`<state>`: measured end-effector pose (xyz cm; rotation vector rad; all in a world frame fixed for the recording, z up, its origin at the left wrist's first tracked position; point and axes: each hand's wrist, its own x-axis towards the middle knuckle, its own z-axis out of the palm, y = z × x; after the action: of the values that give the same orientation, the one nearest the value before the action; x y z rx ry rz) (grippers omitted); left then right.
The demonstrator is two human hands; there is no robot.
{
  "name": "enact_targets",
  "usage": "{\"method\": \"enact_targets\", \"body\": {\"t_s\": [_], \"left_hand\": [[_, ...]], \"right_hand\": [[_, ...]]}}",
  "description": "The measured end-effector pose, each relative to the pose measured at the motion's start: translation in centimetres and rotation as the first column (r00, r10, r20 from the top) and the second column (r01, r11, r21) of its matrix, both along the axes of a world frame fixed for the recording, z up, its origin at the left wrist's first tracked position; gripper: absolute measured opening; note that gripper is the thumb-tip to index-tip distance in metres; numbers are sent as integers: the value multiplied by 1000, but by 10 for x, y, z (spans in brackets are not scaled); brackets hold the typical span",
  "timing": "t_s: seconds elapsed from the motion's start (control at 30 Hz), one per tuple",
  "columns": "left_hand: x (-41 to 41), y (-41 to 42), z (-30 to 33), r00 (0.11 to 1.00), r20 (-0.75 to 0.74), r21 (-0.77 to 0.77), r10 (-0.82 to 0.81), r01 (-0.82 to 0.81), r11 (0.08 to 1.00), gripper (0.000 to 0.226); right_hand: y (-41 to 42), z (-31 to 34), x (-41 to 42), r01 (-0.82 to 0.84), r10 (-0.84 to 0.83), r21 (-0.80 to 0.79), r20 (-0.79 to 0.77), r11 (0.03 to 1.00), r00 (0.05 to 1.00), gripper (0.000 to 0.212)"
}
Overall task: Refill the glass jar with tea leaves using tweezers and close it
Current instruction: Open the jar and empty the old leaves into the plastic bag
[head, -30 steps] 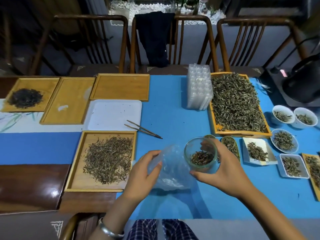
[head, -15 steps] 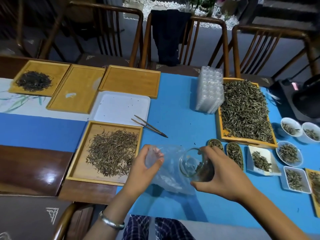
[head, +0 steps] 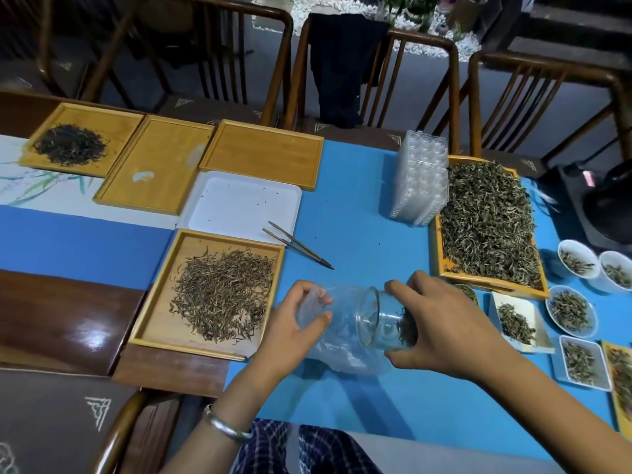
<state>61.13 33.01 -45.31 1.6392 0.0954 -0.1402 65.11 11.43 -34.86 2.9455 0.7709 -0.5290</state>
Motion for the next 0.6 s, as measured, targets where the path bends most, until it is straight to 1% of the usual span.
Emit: {"method": "enact_targets", "body": {"t_s": [0.2,0.33,0.5,0.6], "left_hand": [[1,-1,-2,1000,-14,-23,20,-21,1000,17],[1,-2,-3,1000,-24,-29,10,-11,1000,17],[1,-3,-7,999,-35,-15,16,-17,1000,15],[3,-3,-8,999,-36,-16,18,-19,1000,16]], "right_hand": [[8,7,8,-85,83,-96,-23,992,996,78],[12,9,13,-118,115,-133,-28,984,993,79],[13,8,18,-137,135,-137,-25,981,991,80],[14,7,22,-135,132,-112,-37,984,991,81]]}}
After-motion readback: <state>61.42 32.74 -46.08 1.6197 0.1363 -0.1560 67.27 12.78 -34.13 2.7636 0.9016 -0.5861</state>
